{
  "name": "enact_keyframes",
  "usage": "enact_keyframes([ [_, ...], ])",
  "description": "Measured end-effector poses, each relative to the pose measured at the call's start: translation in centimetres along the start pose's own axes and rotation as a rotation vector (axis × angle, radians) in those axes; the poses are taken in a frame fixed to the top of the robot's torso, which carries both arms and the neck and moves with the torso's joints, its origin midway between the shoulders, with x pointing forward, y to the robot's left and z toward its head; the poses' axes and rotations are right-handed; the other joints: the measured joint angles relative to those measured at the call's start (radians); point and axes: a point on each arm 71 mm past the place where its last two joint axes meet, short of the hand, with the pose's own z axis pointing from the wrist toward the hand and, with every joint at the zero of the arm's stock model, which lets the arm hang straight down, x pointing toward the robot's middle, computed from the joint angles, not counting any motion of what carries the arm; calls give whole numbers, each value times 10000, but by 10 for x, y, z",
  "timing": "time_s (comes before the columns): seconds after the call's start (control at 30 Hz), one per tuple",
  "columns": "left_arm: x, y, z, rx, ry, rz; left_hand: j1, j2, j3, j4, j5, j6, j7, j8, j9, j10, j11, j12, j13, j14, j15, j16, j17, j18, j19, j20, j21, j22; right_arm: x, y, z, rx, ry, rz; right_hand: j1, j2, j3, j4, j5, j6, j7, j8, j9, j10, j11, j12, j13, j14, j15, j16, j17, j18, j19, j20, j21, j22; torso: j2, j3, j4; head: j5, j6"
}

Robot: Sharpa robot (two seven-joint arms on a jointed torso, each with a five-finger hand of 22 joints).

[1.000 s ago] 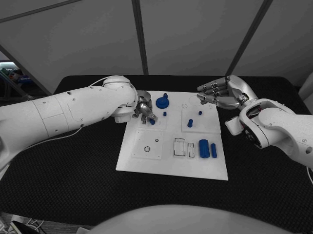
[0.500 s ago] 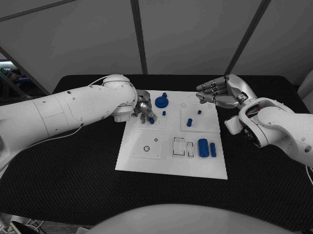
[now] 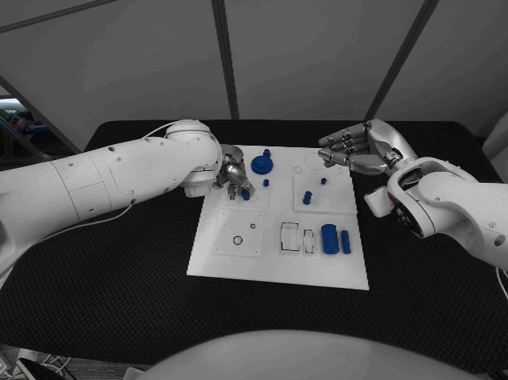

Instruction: Assemble the parts on the task board

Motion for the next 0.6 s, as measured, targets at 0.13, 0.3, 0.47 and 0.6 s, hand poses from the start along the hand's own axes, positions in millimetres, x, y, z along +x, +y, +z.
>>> enact_keyframes([
  [0.13,0,0,0,0,-1,0,-41,37,-37,-39,-1,59,-57,16,30,73,-68,0,0,0,0,0,-1,1,0,0,0,27,0,0,0,1,2,-1,0,0,0,0,0,0,0,0,0,0,0,0,0,0,0,0,0,0,0,0,0,0,-1,-3,0,0,-14],
  [0.3,0,0,0,-1,1,2,-197,-41,-107,-139,-2,72,-70,53,77,146,-136,57,-12,34,-34,0,-1,0,36,-36,0,57,0,0,0,1,3,-2,0,0,0,0,42,0,0,0,0,-37,37,0,0,0,0,0,-16,0,0,0,0,-12,-4,-4,1,0,-15],
  [0.47,0,0,0,1,6,6,-331,-66,-307,-46,1,109,-106,56,122,233,-196,58,-24,34,-34,0,-1,0,36,-35,21,101,0,0,0,-1,6,-2,0,0,0,0,42,0,0,0,0,-37,37,0,0,0,0,0,-15,0,0,0,0,-11,-6,-4,4,0,-21],
  [0.6,1,0,0,13,22,11,-437,-67,-494,59,5,176,-108,92,144,289,-246,101,-35,2,-66,0,7,7,107,-37,39,130,0,0,0,-2,7,-1,0,0,0,0,42,0,0,0,0,-37,37,0,0,0,0,0,-30,0,0,0,0,-24,-6,-4,4,9,-25],
])
